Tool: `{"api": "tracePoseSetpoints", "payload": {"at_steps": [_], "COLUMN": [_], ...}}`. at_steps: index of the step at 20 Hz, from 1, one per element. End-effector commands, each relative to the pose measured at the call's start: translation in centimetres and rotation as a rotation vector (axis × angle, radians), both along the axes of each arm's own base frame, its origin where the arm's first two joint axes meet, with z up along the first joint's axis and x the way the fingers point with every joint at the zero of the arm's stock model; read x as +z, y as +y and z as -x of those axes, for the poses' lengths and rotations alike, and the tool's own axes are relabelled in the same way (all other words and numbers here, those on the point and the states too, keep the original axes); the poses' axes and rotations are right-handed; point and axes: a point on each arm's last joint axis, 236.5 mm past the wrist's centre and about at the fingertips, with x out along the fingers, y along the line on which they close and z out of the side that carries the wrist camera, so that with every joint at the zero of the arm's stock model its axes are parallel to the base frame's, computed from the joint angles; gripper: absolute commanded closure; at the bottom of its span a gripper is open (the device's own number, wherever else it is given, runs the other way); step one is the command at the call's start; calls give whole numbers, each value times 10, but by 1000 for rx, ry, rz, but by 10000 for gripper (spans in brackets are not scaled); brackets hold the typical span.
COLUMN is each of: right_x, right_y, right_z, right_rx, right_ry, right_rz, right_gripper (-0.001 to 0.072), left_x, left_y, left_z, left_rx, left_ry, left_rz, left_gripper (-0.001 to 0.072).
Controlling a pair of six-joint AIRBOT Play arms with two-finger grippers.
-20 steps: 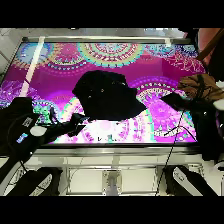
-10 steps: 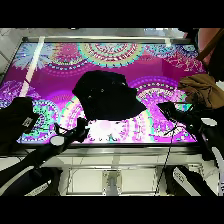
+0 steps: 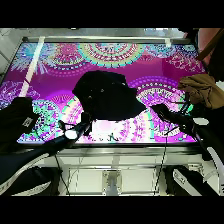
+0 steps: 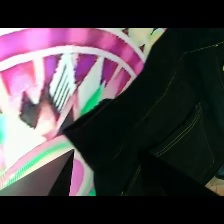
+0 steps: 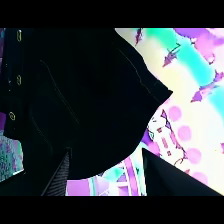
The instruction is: Fold the clothes and pants, and hang the long-sleeved shirts on hangers.
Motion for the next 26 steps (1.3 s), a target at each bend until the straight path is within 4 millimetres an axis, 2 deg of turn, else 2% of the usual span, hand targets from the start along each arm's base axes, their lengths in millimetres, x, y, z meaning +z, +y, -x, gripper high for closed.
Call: {"api": "tracePoseSetpoints", "payload": {"at_steps": [1,2,3,6,11,14,19,20,21,22,24,26], "right_x": [-2,-6,-16,-47,-90,-95,-98,-96,-93,-87,-69,-31], "right_y": [-2,-2,0,10,47,56,47,47,47,47,55,71], "right_z": [-3,-3,-1,-2,-9,-26,-58,-63,-69,-75,-84,-87], "right_rx": [-22,-38,-48,-72,25,50,12,10,10,11,55,170], "right_ry": [3,29,74,192,299,288,255,248,237,220,180,107], "right_rz": [11,-12,-39,-120,-114,-87,-53,-52,-53,-53,-68,-77], "right_gripper": [211,211,210,211,211,211,214,244,435,706,701,701], "left_x": [-6,-8,-7,3,21,29,29,29,27,27,32,45], "left_y": [4,6,7,7,-2,-9,-10,-11,-13,-17,-29,-34], "left_z": [-16,-17,-18,-27,-32,-35,-34,-34,-32,-30,-26,-18], "left_rx": [42,48,44,-17,-109,-181,-199,-208,-230,-281,-441,-627], "left_ry": [-15,-15,-25,-101,-183,-234,-241,-239,-236,-247,-305,-347], "left_rz": [-42,-51,-64,-131,-174,-217,-225,-229,-237,-270,-366,-442], "left_gripper": [270,550,680,676,676,676,677,677,677,677,679,680]}}
